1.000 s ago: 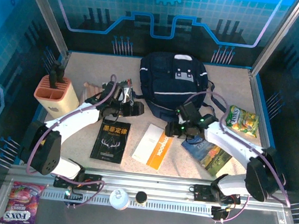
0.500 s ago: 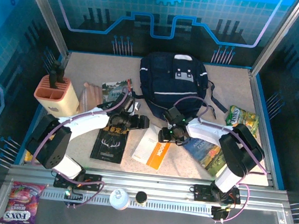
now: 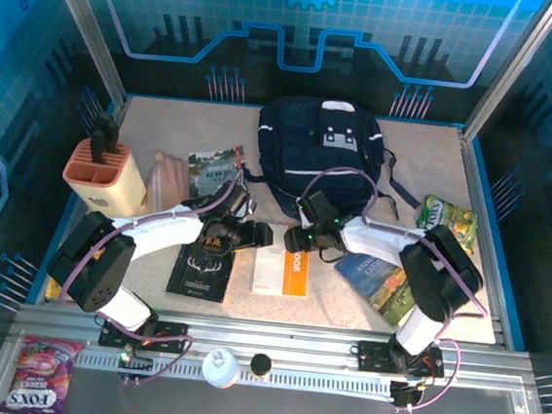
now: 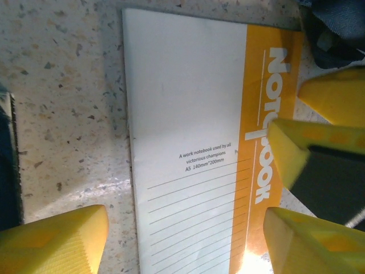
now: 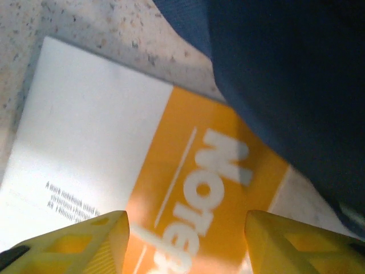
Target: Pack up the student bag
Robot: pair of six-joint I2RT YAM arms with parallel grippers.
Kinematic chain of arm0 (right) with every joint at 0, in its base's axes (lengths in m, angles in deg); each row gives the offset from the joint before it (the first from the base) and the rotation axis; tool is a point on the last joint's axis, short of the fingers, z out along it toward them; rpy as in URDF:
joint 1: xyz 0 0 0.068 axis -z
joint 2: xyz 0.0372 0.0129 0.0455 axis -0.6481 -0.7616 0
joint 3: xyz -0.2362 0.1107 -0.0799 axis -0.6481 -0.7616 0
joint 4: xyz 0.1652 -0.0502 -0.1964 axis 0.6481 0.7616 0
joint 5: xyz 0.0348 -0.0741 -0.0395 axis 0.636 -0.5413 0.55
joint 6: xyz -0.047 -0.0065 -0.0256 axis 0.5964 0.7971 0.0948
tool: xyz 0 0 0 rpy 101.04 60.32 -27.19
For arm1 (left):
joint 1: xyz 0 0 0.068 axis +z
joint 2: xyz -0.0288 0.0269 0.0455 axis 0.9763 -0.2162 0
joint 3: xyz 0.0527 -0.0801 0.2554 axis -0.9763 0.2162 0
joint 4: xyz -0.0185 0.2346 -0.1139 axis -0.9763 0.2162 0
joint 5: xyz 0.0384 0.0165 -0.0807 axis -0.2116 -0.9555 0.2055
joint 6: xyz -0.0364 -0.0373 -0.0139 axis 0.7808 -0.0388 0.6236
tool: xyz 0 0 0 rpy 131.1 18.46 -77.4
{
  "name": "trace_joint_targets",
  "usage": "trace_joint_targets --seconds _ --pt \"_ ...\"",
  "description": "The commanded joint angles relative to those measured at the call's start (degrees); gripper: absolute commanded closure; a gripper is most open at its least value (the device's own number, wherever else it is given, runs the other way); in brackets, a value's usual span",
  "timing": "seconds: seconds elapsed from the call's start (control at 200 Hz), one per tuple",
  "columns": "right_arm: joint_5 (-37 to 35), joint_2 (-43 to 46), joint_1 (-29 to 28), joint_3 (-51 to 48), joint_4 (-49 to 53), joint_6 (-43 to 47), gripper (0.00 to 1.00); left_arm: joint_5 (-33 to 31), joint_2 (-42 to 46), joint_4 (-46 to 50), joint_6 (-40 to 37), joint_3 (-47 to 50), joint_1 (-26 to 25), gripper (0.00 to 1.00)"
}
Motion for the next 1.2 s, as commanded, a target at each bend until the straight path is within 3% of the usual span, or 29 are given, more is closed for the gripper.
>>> trace_joint_targets --seconds 0.0,0.145,0.29,0.755,1.196 --pt "3.28 7.54 0.39 -3.64 -0.83 -1.89 0.42 0.1 0.84 0.56 2.21 0.22 -0.95 0.32" --pt "12.66 10.86 0.8 -9.99 -5.91 -5.85 0.43 0.58 -0.3 -0.49 2.31 0.46 -2.04 0.33" --pt "18.28 7.86 1.78 -12.37 -10.23 -9.38 0.47 0.13 -1.5 0.36 1.43 0.12 -2.35 0.38" --pt "14.8 1.43 2.75 -8.68 -4.43 -11.26 0.55 0.11 -5.36 1.25 3.98 0.06 -2.42 0.54" --pt "14.22 0.41 3.1 -8.95 -3.55 -11.7 0.55 -1.67 -7.94 5.3 3.5 -1.18 -2.42 0.52"
